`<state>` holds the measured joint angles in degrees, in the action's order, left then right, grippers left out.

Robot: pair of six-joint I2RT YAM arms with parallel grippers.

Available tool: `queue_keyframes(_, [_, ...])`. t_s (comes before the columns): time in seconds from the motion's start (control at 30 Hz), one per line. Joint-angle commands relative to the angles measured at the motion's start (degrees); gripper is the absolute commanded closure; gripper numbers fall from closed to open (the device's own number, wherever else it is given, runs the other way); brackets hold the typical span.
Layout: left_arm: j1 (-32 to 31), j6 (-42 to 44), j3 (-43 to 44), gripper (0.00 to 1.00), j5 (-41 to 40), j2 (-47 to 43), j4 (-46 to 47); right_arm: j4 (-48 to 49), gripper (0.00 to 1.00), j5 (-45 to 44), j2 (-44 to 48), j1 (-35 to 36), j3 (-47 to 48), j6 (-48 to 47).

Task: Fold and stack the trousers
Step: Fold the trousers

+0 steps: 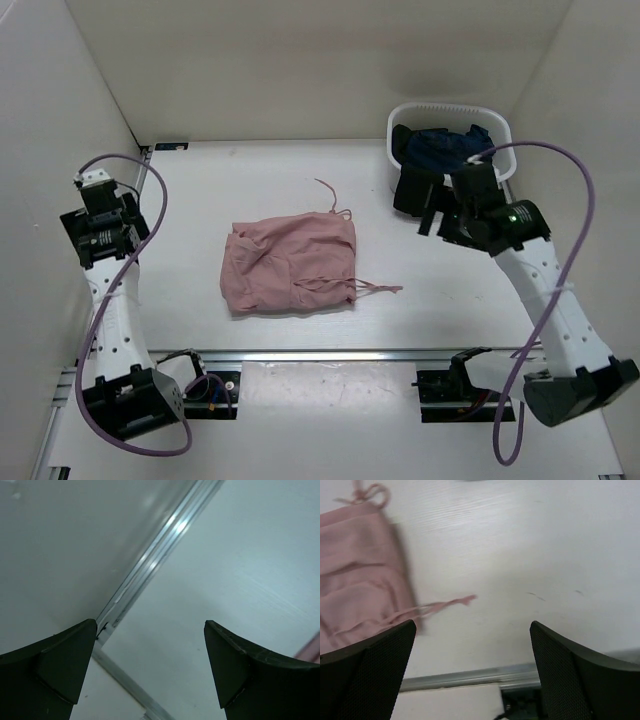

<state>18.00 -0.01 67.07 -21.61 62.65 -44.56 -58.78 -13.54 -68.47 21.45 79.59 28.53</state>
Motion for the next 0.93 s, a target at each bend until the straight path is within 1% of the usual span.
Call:
queue_keyframes(0.0, [1.34,0.01,-2.46,0.0,-11.36,-4.55,1.84,-15.45,0.01,-20.62,3.33,-0.36,0.04,2.48])
queue_keyframes(0.07, [2.04,0.01,-2.47,0.0,-7.77,-6.57,1.84,-17.41,0.01,-24.67,3.86,-0.36,0.56,2.49])
queue_keyframes(0.13, [2.04,0.01,-2.47,0.0,-7.05,-6.58,1.84,-18.56,0.01,-25.3,3.87,-0.36,0.56,2.49])
queue_keyframes(0.17, [2.04,0.01,-1.69,0.0,-5.83,-6.58,1.84,-18.56,0.01,-25.31,4.39,-0.36,1.09,2.49])
queue_keyframes(0.3, [2.04,0.01,0.51,0.0,-5.82,-6.05,0.44,-16.81,0.01,-23.38,6.23,-0.36,-0.05,3.1])
queue_keyframes(0.73, [2.04,0.01,0.52,0.0,-5.29,-7.9,-0.09,-17.33,0.01,-23.9,7.91,-0.36,-0.58,3.11])
queue_keyframes(0.83, [2.04,0.01,0.52,0.0,-4.06,-7.9,-0.09,-16.72,0.01,-23.9,8.43,-0.36,-0.58,3.11])
queue_keyframes(0.9, [2.04,0.01,0.52,0.0,-3.28,-7.9,-0.62,-15.23,0.01,-22.07,8.44,-0.36,-0.05,1.54])
